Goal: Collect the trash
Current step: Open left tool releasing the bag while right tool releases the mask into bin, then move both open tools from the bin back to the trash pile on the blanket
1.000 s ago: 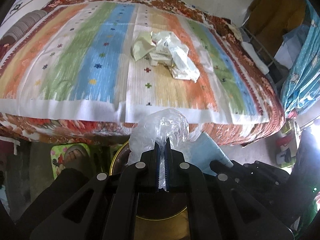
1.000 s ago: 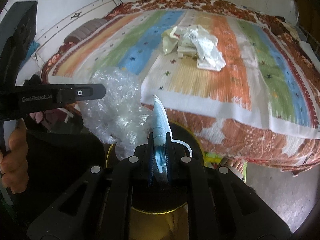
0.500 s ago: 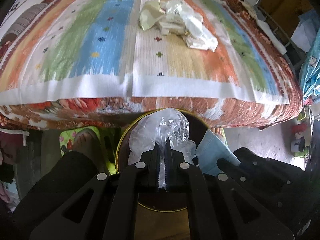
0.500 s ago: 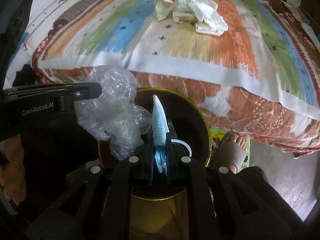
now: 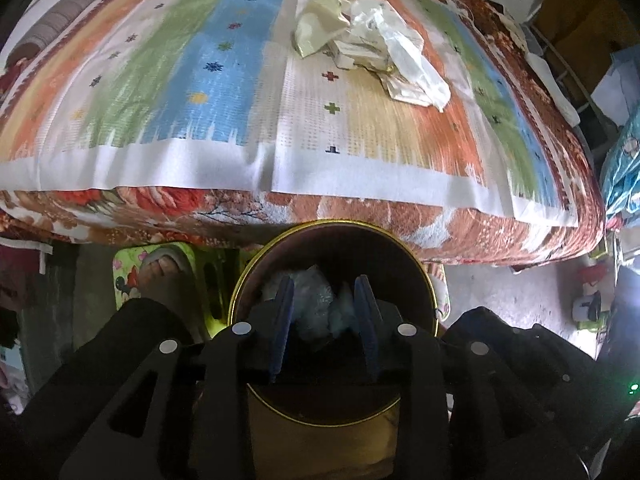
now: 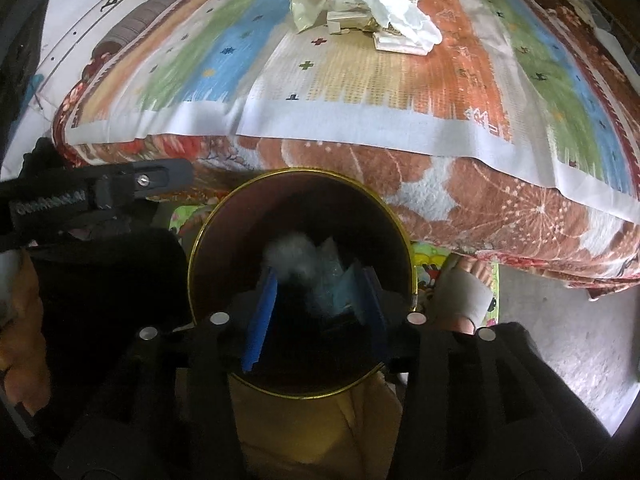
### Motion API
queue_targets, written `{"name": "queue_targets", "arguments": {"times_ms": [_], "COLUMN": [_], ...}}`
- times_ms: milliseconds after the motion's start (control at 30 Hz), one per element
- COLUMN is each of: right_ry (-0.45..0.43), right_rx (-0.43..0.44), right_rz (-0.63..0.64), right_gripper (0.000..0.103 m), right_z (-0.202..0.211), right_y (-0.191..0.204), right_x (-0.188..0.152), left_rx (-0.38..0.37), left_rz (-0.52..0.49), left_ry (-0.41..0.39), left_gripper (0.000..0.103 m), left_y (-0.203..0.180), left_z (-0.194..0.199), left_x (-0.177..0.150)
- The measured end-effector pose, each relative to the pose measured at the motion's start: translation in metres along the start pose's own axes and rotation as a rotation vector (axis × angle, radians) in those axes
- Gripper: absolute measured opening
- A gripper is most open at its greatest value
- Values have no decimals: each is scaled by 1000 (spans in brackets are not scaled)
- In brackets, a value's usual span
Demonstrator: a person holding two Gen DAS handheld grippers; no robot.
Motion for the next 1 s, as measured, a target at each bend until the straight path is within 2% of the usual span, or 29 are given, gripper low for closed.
{"name": "queue_targets", "arguments": {"times_ms": [100,333,467,500,567,667,767,833,933,1000], "right_ry": [-8,-46,-68,-79,-94,-111,-149,-169,-197,-217], "right_rx": [15,23,41,43,52,57,47,23,40,22], "right_rz": [-9,-24,-39,-41,-45,-41,-36,-26,-17,-5], "right_gripper": [44,56,59,62,65,69,70,71,75,79], "right_z": [2,10,17,20,24,29,36,40,49,54], "right_y": [1,-1,-2,-3,-4,-4,-6,-8,-7,-10], "right_x": [4,13,22,25,29,35,43,49,59,65], "left_rx": [0,-12,-25,-26,-24,-19,19,9,9,-28], "left_rz": [1,79,107,104,98,82,47,36,22,32], "left_ry": [-21,-62,-96,-110,-125,-138,-157,-175,-208,-208], "left_gripper": [40,43,52,56,59,60,60,61,67,68], "left_y": [0,13,17,17,17,14,12,9,7,6], "left_z": [5,16,24,27,31,34,41,47,55,57], "left_x": [4,18,31,35,40,48,56,62,72,76]}}
Point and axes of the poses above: each gripper's, at about its wrist camera, not at the fingertips, and z roughly against the way its jaws point, y to its left, x to its top, the point moved 10 cm from there along -z, roughly the way its jaws point, and after that the axes turned 4 degrees about -x, right-handed, at the moved point
